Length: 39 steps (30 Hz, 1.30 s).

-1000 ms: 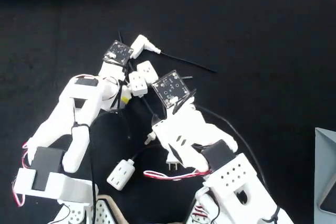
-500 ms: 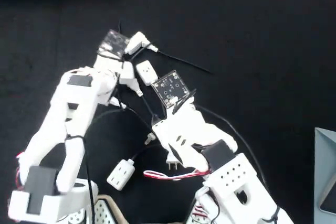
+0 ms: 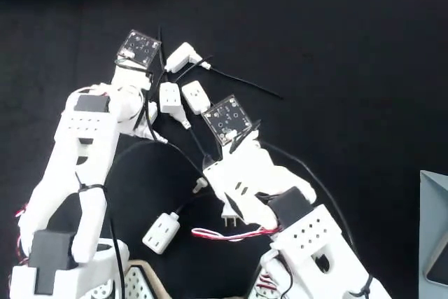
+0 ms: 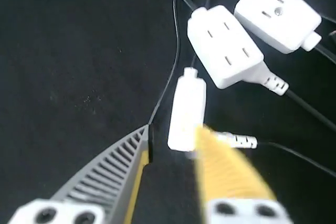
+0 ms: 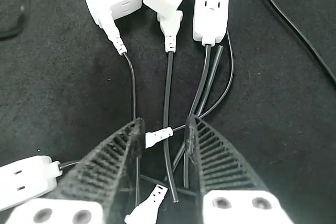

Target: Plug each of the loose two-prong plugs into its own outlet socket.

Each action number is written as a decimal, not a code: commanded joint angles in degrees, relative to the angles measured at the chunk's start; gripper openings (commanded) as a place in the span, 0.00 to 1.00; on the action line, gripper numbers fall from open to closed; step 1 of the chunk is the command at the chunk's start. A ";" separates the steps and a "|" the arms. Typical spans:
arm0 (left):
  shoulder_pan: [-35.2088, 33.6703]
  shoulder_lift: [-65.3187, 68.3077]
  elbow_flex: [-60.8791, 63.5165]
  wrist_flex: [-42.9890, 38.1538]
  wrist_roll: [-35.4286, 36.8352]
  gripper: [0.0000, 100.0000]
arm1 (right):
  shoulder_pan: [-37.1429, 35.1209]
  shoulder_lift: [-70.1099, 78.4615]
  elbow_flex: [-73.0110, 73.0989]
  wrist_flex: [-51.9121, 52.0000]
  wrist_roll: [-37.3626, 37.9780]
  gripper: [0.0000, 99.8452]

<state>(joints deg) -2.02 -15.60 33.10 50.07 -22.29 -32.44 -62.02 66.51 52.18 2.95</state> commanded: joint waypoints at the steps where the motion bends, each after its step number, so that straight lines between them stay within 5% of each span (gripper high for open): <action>1: 0.75 1.23 -0.84 0.09 0.44 0.26 | 0.62 -0.66 -0.48 -1.05 0.26 0.13; 14: 2.42 24.18 -16.40 6.51 0.44 0.22 | 0.62 -0.66 -0.40 -1.05 0.26 0.13; 18: 2.42 24.26 -17.10 6.68 0.44 0.13 | 0.62 -0.66 -0.40 -1.05 0.26 0.13; 25: 2.42 17.23 -15.96 10.11 0.44 0.04 | 0.62 -0.66 -0.31 -1.05 1.41 0.13; 39: 0.92 -4.31 -15.16 19.78 0.44 0.04 | 0.62 -0.66 -0.31 -1.05 1.32 0.13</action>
<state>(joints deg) -0.44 -14.99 18.24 68.88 -22.11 -32.44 -62.02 66.51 52.18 3.74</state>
